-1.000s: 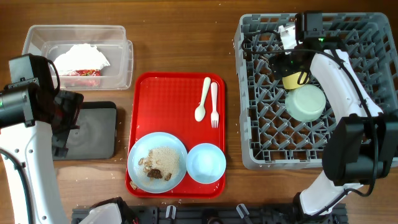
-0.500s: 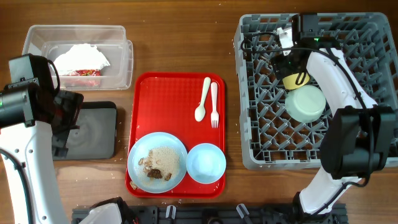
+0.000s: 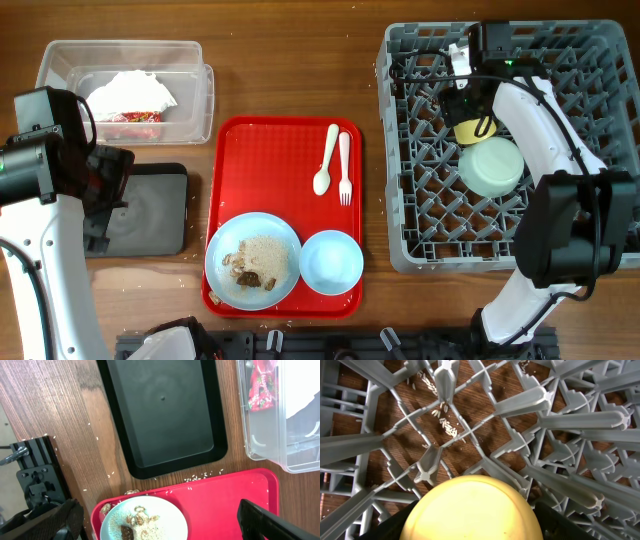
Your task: Sort waste into correct bins and load items into the dishwasher rack
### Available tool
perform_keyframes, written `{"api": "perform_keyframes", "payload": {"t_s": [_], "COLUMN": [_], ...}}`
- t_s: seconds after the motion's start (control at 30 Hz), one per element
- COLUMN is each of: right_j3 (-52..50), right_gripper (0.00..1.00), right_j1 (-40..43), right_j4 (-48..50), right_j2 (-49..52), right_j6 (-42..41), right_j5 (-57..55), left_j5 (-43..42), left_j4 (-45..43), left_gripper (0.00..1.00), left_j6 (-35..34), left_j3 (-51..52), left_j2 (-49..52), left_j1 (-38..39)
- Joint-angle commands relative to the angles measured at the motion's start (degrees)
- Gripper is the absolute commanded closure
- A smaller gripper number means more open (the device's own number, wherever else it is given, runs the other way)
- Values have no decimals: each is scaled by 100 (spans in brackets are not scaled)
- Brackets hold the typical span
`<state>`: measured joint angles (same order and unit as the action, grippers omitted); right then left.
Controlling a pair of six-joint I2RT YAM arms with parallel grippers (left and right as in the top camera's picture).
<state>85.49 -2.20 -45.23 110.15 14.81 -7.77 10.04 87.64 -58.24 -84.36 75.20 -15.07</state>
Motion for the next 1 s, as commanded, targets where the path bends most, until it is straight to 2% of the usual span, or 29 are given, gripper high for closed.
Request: {"api": "perform_keyframes", "payload": {"t_s": [0.0, 0.57, 0.97], "right_j3": [157, 160, 160], "right_gripper": [37, 40, 45], "right_j1": [-20, -17, 763], "right_j4": [-66, -7, 1036], "right_j2": [-17, -787, -1174], "right_j6": [-136, -498, -1314], "right_j5": [-81, -85, 192], "left_j5": [96, 96, 96], "left_j4": [7, 7, 7], "left_gripper": [0, 0, 0], "left_j6": [-94, -94, -94], "left_j3": [17, 17, 17], "left_j2": [-31, -31, -31], "left_j1": [-22, -22, -22]}}
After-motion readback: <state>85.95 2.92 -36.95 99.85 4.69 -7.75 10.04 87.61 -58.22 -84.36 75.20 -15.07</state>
